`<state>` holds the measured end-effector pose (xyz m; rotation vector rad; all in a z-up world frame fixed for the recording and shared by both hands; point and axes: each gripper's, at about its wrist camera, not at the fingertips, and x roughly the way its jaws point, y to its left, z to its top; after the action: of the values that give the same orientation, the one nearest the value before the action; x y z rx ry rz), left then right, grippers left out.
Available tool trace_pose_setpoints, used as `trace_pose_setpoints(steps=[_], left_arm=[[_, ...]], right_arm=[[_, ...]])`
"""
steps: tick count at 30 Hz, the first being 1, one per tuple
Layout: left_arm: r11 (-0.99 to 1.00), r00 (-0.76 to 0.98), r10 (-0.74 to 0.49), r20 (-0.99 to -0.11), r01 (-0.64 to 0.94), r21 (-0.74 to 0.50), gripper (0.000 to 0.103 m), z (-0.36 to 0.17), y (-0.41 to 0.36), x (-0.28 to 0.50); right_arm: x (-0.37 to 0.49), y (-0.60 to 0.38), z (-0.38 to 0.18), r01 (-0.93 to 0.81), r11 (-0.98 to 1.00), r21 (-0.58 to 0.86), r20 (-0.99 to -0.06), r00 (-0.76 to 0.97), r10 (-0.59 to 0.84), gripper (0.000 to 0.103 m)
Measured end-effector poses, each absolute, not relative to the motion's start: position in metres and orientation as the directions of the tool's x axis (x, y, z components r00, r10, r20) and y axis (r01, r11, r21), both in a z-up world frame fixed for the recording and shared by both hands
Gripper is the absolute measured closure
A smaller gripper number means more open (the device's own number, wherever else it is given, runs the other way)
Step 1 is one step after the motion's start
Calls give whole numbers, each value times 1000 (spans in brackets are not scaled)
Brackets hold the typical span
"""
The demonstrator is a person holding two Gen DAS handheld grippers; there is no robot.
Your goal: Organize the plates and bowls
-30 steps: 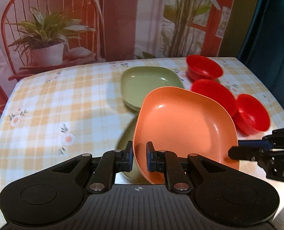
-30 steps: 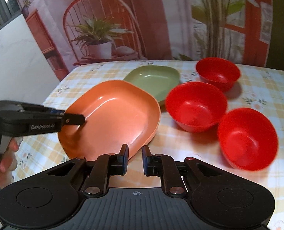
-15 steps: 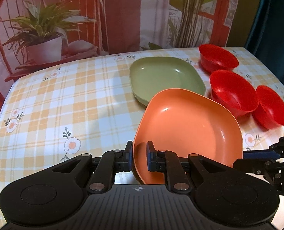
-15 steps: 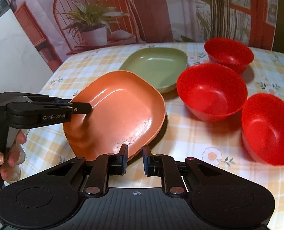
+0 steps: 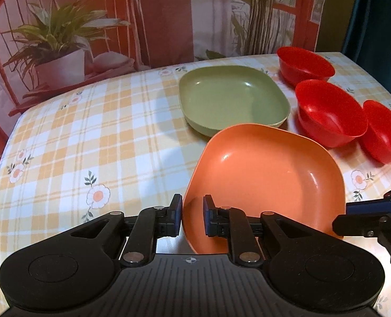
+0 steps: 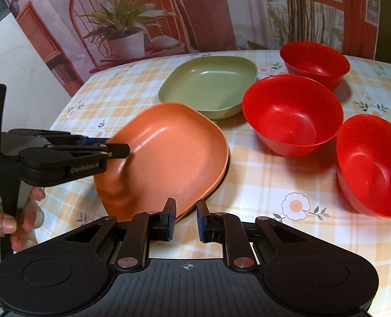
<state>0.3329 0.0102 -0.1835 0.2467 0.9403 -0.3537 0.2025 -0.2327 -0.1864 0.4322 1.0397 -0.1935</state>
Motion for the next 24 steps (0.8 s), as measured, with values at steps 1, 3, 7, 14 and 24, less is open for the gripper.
trace_pose_setpoints(steps=[1,3,7,14,24], left_arm=[[917,542,-185,-820,396,55,85,-184,10,333],[918,544,-185,-819,393,54,85,-184,10,332],[924,546,-203,-813,381,26,68,-179,15,333],[936,574,-230,-786,351,-17,60,-160,25,337],[941,610,-276,-742,330,-79,60,-118,25,374]], right_arm=[[203,-233,-187,355,900,254,-865,499,48,87],[203,-233,-187,355,899,255,-865,499,48,87],[200,-234,-184,359,901,243,-864,503,32,83],[194,-249,-169,370,898,237,-846,533,4,82],[235,-296,-133,335,927,169,-796,601,-72,82]])
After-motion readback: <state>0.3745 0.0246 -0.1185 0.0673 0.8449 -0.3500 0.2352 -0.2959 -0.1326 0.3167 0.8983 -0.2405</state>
